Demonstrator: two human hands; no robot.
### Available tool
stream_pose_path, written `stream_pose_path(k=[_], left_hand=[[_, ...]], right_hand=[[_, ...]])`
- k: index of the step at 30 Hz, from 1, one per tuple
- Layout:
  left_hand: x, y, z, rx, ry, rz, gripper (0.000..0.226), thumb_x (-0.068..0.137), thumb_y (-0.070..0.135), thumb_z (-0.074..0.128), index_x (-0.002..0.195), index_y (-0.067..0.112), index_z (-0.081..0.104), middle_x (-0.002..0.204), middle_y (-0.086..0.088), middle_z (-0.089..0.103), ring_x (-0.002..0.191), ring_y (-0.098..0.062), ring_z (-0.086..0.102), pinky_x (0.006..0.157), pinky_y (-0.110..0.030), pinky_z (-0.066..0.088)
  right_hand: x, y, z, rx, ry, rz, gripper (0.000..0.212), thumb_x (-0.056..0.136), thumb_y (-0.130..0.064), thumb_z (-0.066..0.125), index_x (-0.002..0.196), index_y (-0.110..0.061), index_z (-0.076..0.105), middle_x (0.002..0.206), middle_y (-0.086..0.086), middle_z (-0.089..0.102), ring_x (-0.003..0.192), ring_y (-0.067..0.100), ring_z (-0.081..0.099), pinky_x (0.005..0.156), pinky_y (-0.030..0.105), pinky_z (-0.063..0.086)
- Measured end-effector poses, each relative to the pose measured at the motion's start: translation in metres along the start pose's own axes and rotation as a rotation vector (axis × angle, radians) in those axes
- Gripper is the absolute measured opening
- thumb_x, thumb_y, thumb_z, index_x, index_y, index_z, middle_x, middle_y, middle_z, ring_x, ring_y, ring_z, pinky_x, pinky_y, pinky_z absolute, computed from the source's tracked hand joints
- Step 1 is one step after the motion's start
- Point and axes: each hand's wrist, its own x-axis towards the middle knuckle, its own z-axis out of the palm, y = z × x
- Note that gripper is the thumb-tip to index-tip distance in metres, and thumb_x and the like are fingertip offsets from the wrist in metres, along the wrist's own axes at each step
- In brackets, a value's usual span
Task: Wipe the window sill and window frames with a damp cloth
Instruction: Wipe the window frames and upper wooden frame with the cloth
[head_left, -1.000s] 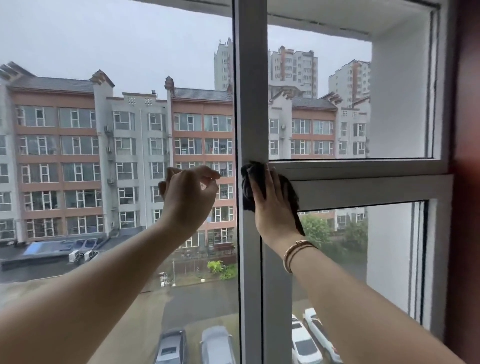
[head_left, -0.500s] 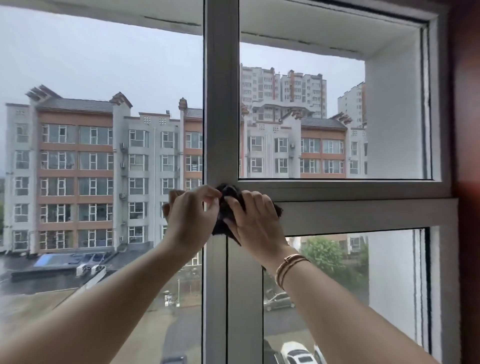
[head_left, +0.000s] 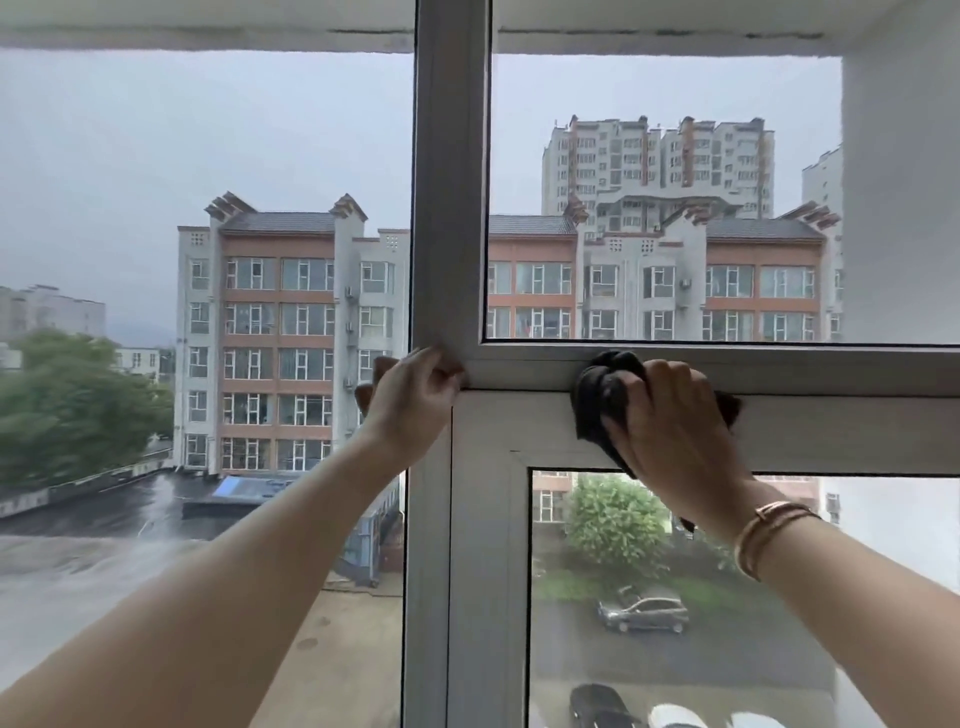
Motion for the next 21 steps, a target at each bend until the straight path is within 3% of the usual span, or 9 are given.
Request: stream_pose_path(k=[3,7,10,12,14,16,18,21], left_hand=[[0.000,0.000,-0.003,-0.050,-0.030,-0.012,0.011,0.090,0.018,0.061,0.091,0.007,0.063,0.090,-0.008,0.068,0.089,-0.028,0.063,0.087,-0.050,0.048],[-0.008,-0.001,-0.010,-0.038,-0.056,-0.066,0.016,0.093,0.006,0.047,0.096,0.008,0.062,0.088,-0.006,0.067,0.089,-0.029,0.062,0.088,-0.052,0.049],[-0.013,0.003,-0.016,-0.055,-0.047,-0.067,0.012,0.091,0.006,0.054,0.089,0.010,0.065,0.081,0.003,0.064,0.085,-0.021,0.060,0.089,-0.033,0.049],[-0.016,0.008,-0.016,-0.055,-0.068,-0.058,0.009,0.090,0.014,0.060,0.082,0.014,0.062,0.078,0.005,0.061,0.080,-0.017,0.059,0.079,-0.020,0.047],[-0.016,0.010,-0.015,0.001,-0.075,-0.045,0.015,0.089,0.026,0.061,0.075,0.021,0.058,0.074,0.007,0.059,0.076,-0.016,0.057,0.069,-0.019,0.045],[-0.017,0.011,-0.011,0.061,-0.054,-0.055,0.017,0.091,0.026,0.060,0.076,0.019,0.056,0.070,0.009,0.054,0.061,-0.006,0.048,0.050,-0.007,0.033],[-0.017,0.011,-0.009,0.108,-0.022,-0.066,0.016,0.092,0.027,0.059,0.077,0.022,0.055,0.069,0.008,0.054,0.063,0.000,0.043,0.050,-0.012,0.027],[-0.015,0.005,-0.003,0.107,0.019,-0.068,0.023,0.091,0.033,0.059,0.069,0.033,0.050,0.064,0.010,0.056,0.080,-0.020,0.054,0.064,-0.036,0.038]], right_hand=[[0.030,-0.056,0.003,0.060,0.022,-0.083,0.039,0.092,-0.041,0.043,0.109,-0.007,0.047,0.097,0.013,0.051,0.085,0.029,0.044,0.078,0.040,0.037],[0.053,-0.101,0.000,0.135,0.032,-0.075,0.041,0.089,-0.042,0.044,0.112,-0.008,0.042,0.101,0.011,0.053,0.088,0.028,0.045,0.078,0.038,0.035],[0.050,-0.090,-0.004,0.121,0.002,-0.124,0.040,0.091,-0.041,0.042,0.113,-0.008,0.046,0.101,0.011,0.054,0.087,0.028,0.048,0.077,0.038,0.038],[0.041,-0.069,-0.007,0.087,-0.032,-0.151,0.041,0.094,-0.041,0.037,0.112,-0.006,0.050,0.100,0.012,0.054,0.086,0.028,0.049,0.076,0.038,0.039],[0.028,-0.042,-0.006,0.050,-0.059,-0.160,0.043,0.096,-0.041,0.033,0.111,-0.004,0.049,0.098,0.014,0.054,0.084,0.030,0.049,0.077,0.040,0.040],[0.017,-0.018,-0.005,0.003,-0.093,-0.180,0.045,0.095,-0.042,0.036,0.111,-0.001,0.048,0.096,0.016,0.053,0.083,0.031,0.048,0.077,0.042,0.041],[0.014,-0.010,-0.004,-0.019,-0.111,-0.170,0.047,0.091,-0.042,0.044,0.111,0.000,0.048,0.095,0.017,0.052,0.084,0.032,0.048,0.077,0.043,0.042],[0.021,-0.036,-0.006,0.038,-0.075,-0.118,0.049,0.088,-0.044,0.045,0.112,-0.001,0.048,0.097,0.016,0.051,0.086,0.032,0.047,0.079,0.042,0.040]])
